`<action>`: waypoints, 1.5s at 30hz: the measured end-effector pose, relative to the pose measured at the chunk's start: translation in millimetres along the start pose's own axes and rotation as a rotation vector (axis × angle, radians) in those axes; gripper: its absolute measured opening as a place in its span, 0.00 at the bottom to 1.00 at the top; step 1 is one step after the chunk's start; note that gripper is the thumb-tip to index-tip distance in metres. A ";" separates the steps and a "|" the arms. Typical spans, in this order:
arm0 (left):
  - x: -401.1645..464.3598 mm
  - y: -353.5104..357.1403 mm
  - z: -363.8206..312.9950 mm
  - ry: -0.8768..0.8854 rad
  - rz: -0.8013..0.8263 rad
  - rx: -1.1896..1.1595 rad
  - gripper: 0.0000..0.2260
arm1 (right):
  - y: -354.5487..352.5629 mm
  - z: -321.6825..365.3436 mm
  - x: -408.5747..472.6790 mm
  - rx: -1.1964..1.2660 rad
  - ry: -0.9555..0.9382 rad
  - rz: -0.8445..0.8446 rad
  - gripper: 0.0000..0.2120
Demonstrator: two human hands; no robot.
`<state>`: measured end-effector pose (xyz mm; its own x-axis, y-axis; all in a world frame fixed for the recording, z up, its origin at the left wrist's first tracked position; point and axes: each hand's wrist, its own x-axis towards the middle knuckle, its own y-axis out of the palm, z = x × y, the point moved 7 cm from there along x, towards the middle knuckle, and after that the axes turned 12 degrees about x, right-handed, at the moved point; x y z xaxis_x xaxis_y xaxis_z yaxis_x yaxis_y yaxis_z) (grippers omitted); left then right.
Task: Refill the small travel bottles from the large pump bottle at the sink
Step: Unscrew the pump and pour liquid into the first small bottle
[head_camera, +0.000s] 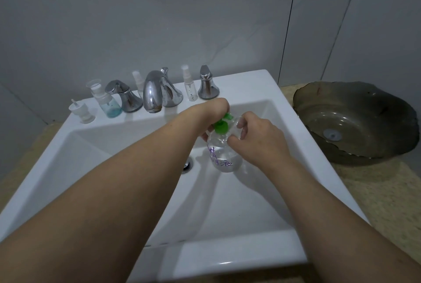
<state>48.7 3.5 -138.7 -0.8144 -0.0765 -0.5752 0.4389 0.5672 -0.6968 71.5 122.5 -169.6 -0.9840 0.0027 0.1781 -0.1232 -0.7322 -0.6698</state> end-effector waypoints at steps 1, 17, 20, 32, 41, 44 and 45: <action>0.4 0.8 0.4 -0.001 -0.012 -0.007 0.13 | 0.2 -0.2 0.1 0.002 0.004 0.004 0.13; 4.2 9.3 0.9 -0.011 -0.052 0.025 0.14 | 4.9 -6.1 0.0 -0.049 0.044 0.054 0.14; 5.2 8.2 2.8 -0.063 0.013 0.015 0.15 | 0.8 -3.5 0.1 -0.033 0.029 0.024 0.14; 10.9 3.4 4.9 -0.102 0.027 0.074 0.17 | -0.7 -0.3 0.2 0.005 0.009 -0.004 0.14; 7.3 8.7 -0.7 -0.053 -0.085 0.037 0.16 | 4.0 -7.8 -1.4 -0.010 0.075 0.069 0.13; 11.4 8.4 -2.4 -0.031 -0.054 -0.022 0.18 | 4.9 -9.2 -0.5 -0.018 0.084 0.069 0.14; 10.5 9.2 -1.3 -0.026 -0.049 -0.013 0.18 | 5.3 -8.7 -0.4 -0.020 0.080 0.068 0.14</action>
<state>43.6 8.9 -150.5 -0.8244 -0.1253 -0.5519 0.3940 0.5730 -0.7186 70.1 124.5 -179.5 -0.9972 0.0080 0.0740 -0.0572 -0.7188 -0.6929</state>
